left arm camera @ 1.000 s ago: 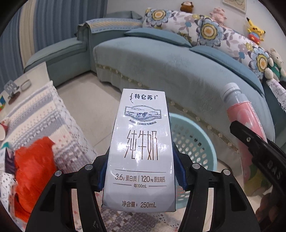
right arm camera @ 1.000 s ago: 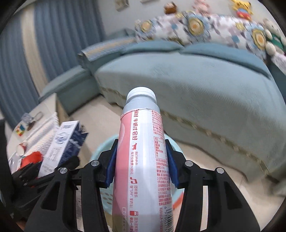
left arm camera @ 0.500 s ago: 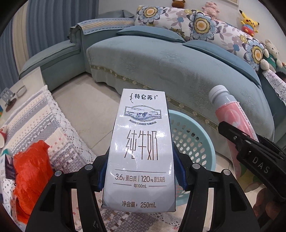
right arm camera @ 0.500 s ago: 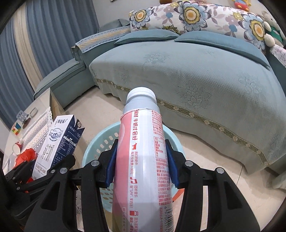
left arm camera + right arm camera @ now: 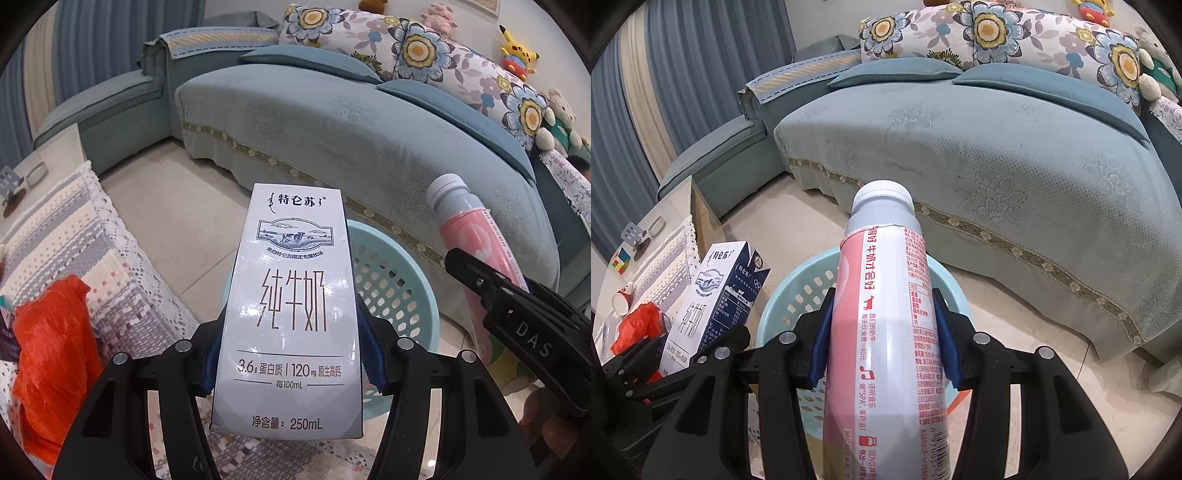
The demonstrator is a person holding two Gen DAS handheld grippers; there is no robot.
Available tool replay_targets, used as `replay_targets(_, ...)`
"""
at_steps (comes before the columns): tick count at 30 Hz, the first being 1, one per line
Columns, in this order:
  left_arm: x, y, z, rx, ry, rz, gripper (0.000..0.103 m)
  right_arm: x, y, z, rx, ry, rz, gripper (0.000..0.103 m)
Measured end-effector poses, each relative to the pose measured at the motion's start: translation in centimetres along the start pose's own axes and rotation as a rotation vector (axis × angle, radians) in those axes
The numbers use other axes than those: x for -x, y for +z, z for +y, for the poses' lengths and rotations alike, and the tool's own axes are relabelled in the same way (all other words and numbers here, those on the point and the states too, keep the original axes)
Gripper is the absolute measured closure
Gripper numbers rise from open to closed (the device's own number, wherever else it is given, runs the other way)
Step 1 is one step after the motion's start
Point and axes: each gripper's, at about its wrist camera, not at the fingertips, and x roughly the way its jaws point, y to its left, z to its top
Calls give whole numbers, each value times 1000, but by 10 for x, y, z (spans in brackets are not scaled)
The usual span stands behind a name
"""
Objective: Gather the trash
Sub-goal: 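Carry carton and pink bottle over the wastebasket and open both tools, then grasp the clear plastic bottle with the left tool while the right tool grasps the polka-dot paper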
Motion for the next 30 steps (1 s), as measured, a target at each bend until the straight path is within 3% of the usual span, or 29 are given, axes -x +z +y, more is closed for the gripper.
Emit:
replay_targets(3,1,1,0,-2,-2,-2,45,0,0,1,-1,0,2,56)
replay_targets(5,2,2,1,-4,0,-1,44,4,1,1,-8,-2,-14,36)
replay_targets(8,3,3,2,2,13,1,39,12,4,2,-15,-16,-57,28)
replay_targets(12,9,5,3,-4,19,-17,29,17,5,1,-18,-28,-77,26)
replay_targets(30,16,4,11,10,-20,2,28,11,3,2,-21,-29,-46,25)
